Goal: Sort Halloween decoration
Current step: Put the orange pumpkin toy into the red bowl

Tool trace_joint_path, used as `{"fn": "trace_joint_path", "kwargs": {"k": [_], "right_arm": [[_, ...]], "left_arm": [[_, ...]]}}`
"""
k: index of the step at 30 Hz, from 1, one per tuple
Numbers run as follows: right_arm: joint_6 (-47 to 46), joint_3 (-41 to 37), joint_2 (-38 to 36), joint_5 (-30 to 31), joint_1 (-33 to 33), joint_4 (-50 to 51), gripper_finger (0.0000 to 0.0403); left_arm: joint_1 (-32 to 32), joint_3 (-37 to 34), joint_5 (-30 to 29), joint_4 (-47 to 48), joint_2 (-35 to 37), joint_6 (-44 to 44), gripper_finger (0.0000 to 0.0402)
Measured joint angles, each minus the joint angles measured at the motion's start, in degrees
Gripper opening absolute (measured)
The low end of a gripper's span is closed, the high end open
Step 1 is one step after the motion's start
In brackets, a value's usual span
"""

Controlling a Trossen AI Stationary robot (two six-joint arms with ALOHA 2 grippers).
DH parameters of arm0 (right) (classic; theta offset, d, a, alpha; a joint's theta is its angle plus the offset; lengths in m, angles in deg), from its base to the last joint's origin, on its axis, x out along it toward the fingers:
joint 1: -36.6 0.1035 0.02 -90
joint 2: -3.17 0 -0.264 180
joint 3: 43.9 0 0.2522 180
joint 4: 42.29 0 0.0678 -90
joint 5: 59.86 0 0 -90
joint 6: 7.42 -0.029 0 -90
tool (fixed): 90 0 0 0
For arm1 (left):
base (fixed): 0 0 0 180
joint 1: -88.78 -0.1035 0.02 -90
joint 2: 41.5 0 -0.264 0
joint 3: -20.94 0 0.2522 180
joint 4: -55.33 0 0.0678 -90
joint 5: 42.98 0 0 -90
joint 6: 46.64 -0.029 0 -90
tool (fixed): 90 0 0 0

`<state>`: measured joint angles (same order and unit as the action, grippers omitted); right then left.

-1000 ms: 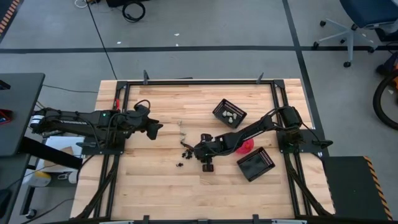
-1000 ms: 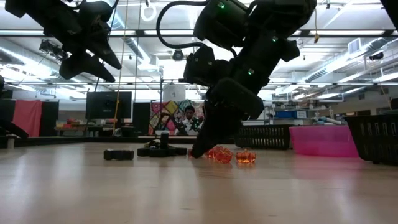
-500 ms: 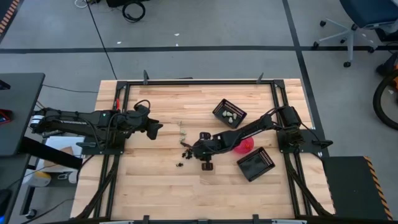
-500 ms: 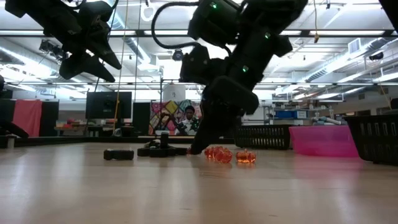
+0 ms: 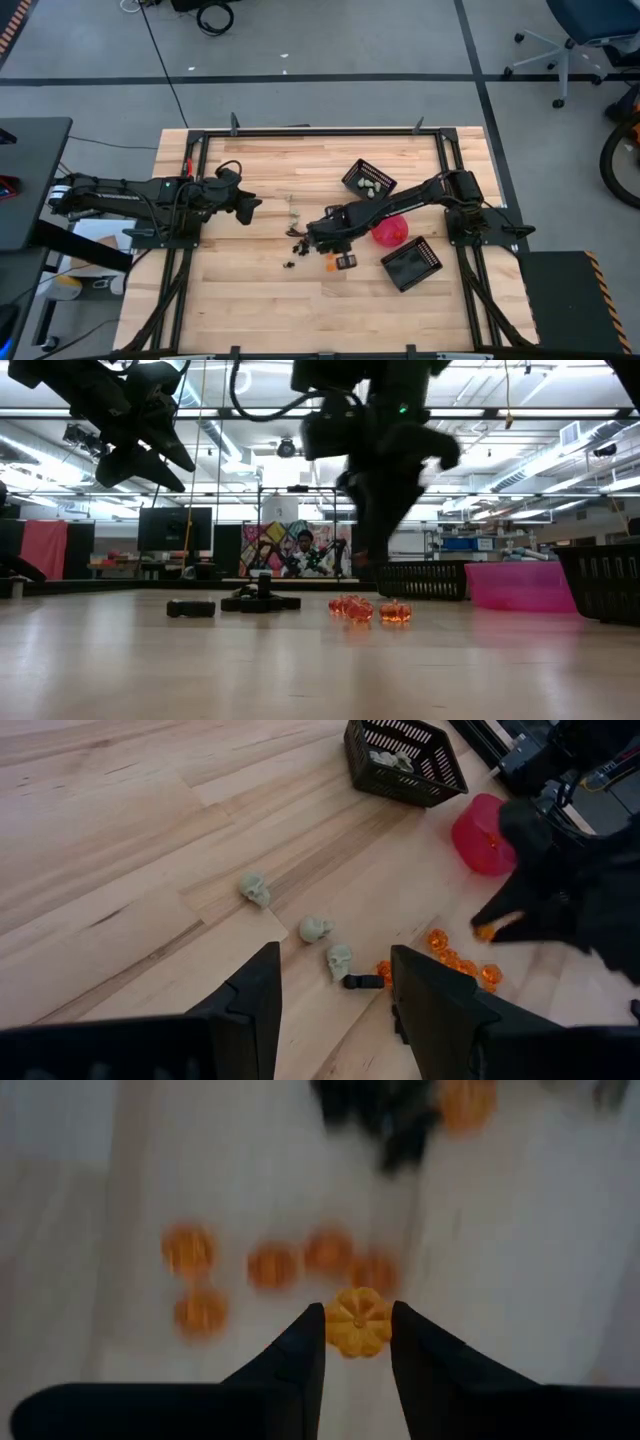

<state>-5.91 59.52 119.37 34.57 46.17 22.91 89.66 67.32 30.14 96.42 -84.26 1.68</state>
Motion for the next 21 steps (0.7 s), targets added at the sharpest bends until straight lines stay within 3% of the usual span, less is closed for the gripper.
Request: {"fn": "trace_joint_path", "kwargs": {"k": [10,21], "right_arm": [[-5.9,3.2,-0.1,0.2,-1.5,29.9,0.0105],[-10.1,-1.6,-0.2,-1.6,-4.5,33.1,0.0106]], "left_arm": [[0.0,0.0,0.0,0.0,0.0,0.0,0.0162],[0.0,0.0,0.0,0.0,0.0,0.0,0.0162]]}}
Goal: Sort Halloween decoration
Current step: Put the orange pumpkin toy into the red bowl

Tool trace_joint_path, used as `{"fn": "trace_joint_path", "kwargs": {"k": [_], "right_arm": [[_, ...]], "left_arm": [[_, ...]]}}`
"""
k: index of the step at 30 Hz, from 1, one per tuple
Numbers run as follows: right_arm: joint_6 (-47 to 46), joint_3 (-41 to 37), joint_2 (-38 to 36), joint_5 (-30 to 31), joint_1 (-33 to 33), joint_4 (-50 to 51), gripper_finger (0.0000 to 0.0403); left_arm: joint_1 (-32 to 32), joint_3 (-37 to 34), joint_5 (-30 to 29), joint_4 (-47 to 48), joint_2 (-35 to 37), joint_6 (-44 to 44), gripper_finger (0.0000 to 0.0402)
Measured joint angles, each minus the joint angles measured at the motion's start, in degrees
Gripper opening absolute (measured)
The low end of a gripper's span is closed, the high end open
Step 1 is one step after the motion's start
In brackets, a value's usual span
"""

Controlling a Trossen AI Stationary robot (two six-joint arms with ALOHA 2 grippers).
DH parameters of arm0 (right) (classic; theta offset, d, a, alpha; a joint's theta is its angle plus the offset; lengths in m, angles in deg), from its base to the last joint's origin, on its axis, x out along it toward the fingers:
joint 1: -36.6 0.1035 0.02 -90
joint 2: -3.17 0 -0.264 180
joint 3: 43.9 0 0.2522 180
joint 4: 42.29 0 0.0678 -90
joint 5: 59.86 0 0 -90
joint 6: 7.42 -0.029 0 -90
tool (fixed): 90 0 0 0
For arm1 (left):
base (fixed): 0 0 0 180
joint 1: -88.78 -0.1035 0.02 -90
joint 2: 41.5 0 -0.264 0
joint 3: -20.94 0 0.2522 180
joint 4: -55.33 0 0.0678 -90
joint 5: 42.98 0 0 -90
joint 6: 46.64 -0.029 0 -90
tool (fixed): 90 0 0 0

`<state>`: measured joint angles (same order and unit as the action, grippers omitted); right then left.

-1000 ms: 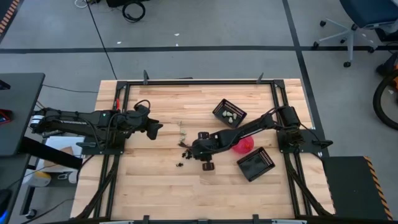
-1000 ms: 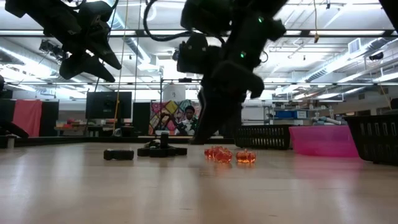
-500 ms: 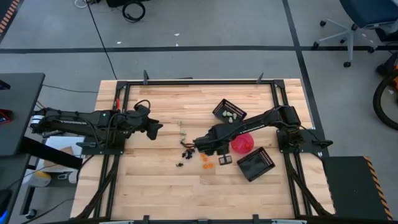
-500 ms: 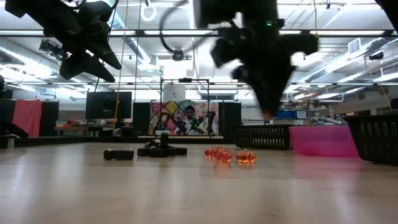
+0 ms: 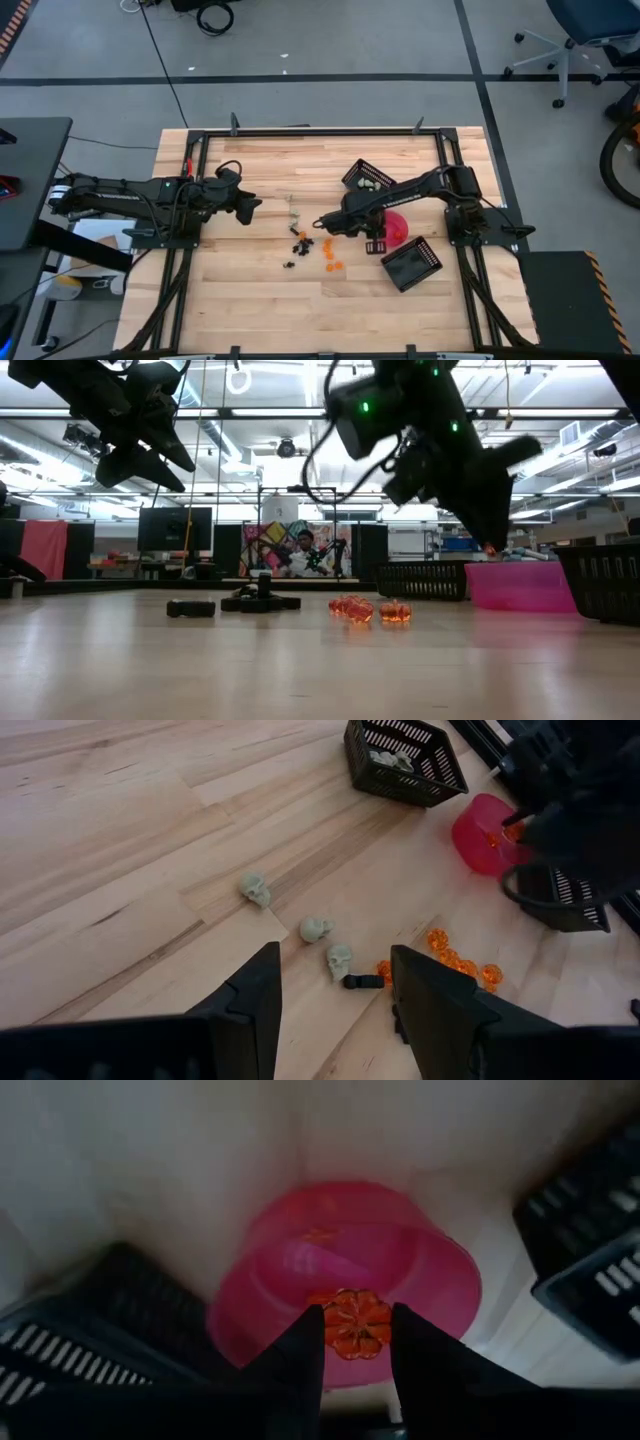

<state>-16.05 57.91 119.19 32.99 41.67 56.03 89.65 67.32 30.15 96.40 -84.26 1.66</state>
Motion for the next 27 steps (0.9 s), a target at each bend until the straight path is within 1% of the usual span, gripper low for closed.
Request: {"fn": "trace_joint_path", "kwargs": {"k": [2,4,6,13,16,19,23,25,27], "right_arm": [[-1.8,-1.5,0.0,-0.2,-0.6,-0.8,0.011],[-1.8,-2.6,0.0,-1.9,-1.0,-1.4,0.012],[-1.9,-3.4,0.0,-2.9,-1.2,-1.6,0.0136],[-1.8,-3.7,-0.2,-2.5,-1.2,-1.8,0.0196],[-1.7,-3.6,-1.1,-2.5,-1.2,-2.0,0.0206],[-1.4,-2.9,-2.7,-2.5,-0.5,-2.8,0.0207],[1.5,-2.6,-6.7,-2.5,1.9,-10.2,0.0204],[4.6,-2.6,-8.1,-2.4,3.4,-16.6,0.0204],[7.1,-3.1,-8.6,-1.1,5.0,-23.8,0.0204]], "left_arm": [[0.0,0.0,0.0,0.0,0.0,0.0,0.0162],[0.0,0.0,0.0,0.0,0.0,0.0,0.0162],[0.0,0.0,0.0,0.0,0.0,0.0,0.0162],[0.0,0.0,0.0,0.0,0.0,0.0,0.0162],[0.0,0.0,0.0,0.1,0.0,0.0,0.0162],[0.0,0.0,0.0,0.1,0.0,0.0,0.0162],[0.0,0.0,0.0,0.1,0.0,0.0,0.0162],[0.0,0.0,0.0,0.0,0.0,0.0,0.0162],[0.0,0.0,0.0,0.1,0.0,0.0,0.0162]]}}
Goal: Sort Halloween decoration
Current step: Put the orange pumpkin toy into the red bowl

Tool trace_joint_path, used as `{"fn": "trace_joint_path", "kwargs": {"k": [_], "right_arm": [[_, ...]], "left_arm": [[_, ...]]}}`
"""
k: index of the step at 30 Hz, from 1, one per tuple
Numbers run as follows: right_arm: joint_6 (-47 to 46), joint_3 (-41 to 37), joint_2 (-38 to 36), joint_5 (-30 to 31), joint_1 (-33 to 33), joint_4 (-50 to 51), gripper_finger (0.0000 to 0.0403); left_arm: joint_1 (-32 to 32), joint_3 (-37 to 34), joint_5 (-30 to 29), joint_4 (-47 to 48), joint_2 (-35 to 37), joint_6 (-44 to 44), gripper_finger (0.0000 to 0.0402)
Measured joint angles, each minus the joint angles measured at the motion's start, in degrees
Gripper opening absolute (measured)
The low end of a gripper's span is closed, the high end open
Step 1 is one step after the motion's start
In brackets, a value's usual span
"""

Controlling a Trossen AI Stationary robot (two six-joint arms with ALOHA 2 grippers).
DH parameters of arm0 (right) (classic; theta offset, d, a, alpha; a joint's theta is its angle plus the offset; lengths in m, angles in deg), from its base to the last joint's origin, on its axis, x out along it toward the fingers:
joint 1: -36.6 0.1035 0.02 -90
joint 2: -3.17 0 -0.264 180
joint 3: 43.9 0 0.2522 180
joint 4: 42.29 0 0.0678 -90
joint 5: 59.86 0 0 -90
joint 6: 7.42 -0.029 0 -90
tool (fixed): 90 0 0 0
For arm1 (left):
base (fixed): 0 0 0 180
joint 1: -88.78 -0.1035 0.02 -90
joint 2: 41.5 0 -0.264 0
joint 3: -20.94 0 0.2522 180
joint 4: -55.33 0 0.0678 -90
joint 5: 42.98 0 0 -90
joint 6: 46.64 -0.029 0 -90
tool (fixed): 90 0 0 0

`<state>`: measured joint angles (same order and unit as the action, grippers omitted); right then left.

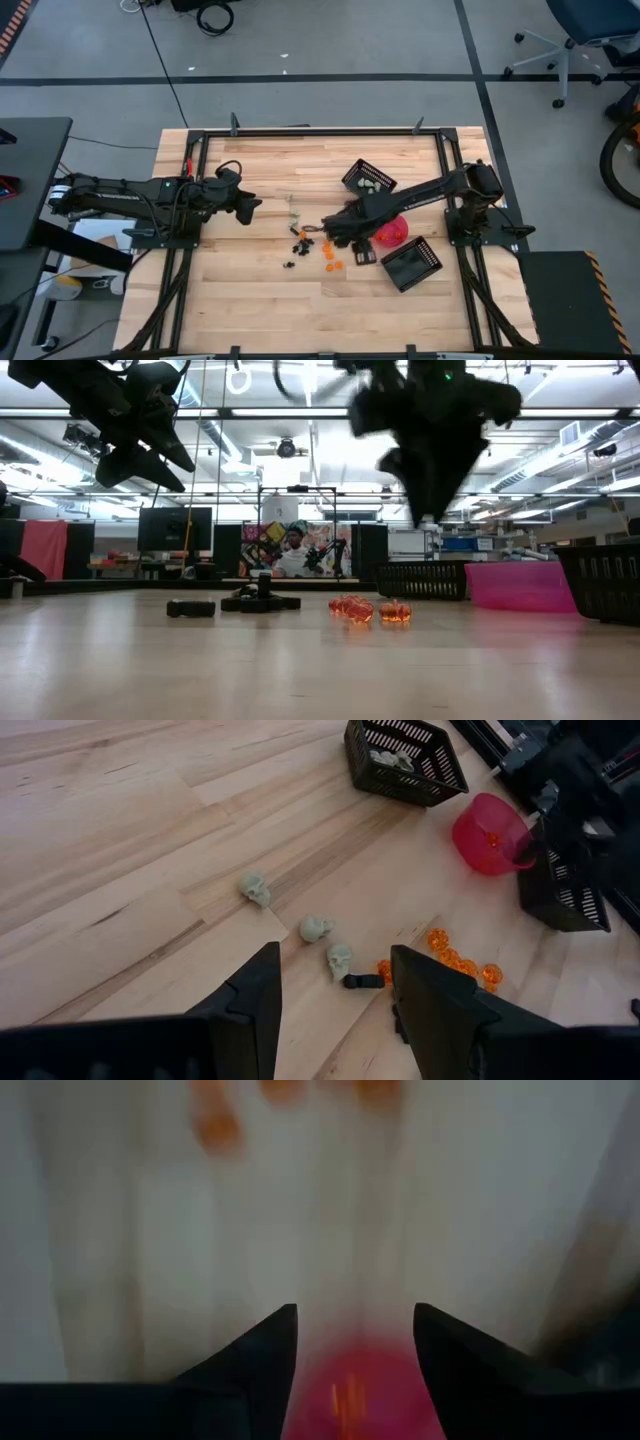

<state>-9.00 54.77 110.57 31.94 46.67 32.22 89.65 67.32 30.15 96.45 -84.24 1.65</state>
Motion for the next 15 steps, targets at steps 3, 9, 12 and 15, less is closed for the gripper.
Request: {"fn": "trace_joint_path", "kwargs": {"k": [3,9,12,15], "right_arm": [[3.2,-1.4,0.7,2.5,1.6,-10.2,0.0201],[7.0,-2.1,5.9,7.4,1.9,-17.7,0.0197],[9.3,-2.1,7.8,8.2,1.1,-18.0,0.0195],[10.2,-2.1,9.1,6.3,0.0,-19.0,0.0191]], "left_arm": [[0.0,0.0,0.0,0.0,0.0,0.0,0.0162],[0.0,0.0,0.0,0.0,0.0,0.0,0.0162],[0.0,0.0,0.0,0.0,0.0,0.0,0.0162],[0.0,0.0,0.0,0.0,0.0,0.0,0.0162]]}}
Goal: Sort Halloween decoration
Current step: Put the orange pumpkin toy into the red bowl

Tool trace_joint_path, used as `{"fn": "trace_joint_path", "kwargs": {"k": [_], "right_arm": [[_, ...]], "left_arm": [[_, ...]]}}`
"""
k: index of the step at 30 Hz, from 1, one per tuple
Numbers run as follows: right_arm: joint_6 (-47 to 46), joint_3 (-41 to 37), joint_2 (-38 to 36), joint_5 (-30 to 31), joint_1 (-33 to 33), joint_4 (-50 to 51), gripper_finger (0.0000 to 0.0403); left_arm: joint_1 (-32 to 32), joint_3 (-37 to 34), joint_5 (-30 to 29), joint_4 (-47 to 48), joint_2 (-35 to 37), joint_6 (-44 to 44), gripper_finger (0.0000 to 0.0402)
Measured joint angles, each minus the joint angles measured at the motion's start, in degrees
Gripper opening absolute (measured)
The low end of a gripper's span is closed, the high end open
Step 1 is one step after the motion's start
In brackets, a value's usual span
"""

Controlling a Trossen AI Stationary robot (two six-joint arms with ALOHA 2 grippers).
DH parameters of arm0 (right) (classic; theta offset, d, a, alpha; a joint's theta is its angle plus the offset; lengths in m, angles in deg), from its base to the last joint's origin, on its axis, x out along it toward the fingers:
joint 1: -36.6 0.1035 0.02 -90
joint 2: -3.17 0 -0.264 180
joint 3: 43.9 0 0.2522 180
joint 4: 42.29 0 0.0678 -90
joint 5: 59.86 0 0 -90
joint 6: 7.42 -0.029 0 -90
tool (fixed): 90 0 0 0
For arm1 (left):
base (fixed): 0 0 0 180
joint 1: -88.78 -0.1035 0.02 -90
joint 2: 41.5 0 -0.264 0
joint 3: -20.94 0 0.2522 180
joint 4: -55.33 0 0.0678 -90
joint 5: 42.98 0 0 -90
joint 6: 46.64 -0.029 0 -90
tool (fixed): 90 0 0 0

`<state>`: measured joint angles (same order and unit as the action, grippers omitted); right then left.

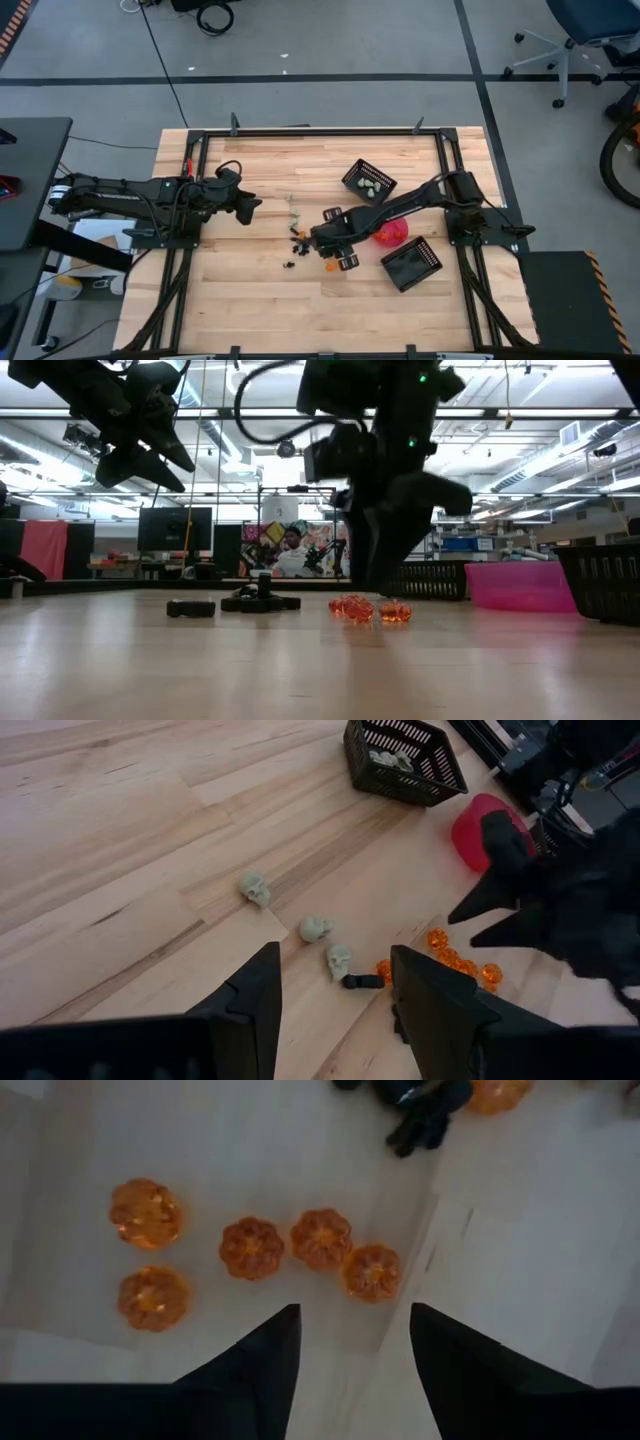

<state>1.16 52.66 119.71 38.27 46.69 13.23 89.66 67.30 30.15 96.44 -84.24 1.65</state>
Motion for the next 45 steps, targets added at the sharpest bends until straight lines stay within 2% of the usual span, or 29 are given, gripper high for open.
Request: {"fn": "trace_joint_path", "kwargs": {"k": [6,10,16,24,27,36,45], "right_arm": [[3.1,0.0,0.8,-0.2,-1.9,-3.4,0.0178],[4.1,0.0,1.5,-3.6,-3.0,-4.4,0.0173],[5.2,-1.3,2.4,-5.1,-3.5,-6.2,0.0171],[5.6,-1.7,2.6,-5.2,-3.6,-8.3,0.0169],[5.3,-1.7,2.6,-6.2,-3.9,-8.8,0.0158],[5.0,-1.7,2.7,-9.8,-5.2,-9.9,0.0092],[3.5,-0.6,2.2,-9.8,-6.2,-6.6,0.0094]], "left_arm": [[0.0,0.0,0.0,0.0,0.0,0.0,0.0162],[0.0,0.0,0.0,0.4,0.0,0.0,0.0162],[0.0,0.0,0.0,0.4,0.0,0.0,0.0162],[0.0,0.0,0.0,0.9,0.0,0.0,0.0162],[0.0,0.0,0.0,0.9,0.0,0.0,0.0162],[0.0,0.0,0.0,1.1,0.0,0.0,0.0162],[0.0,0.0,0.0,1.2,0.0,0.0,0.0162]]}}
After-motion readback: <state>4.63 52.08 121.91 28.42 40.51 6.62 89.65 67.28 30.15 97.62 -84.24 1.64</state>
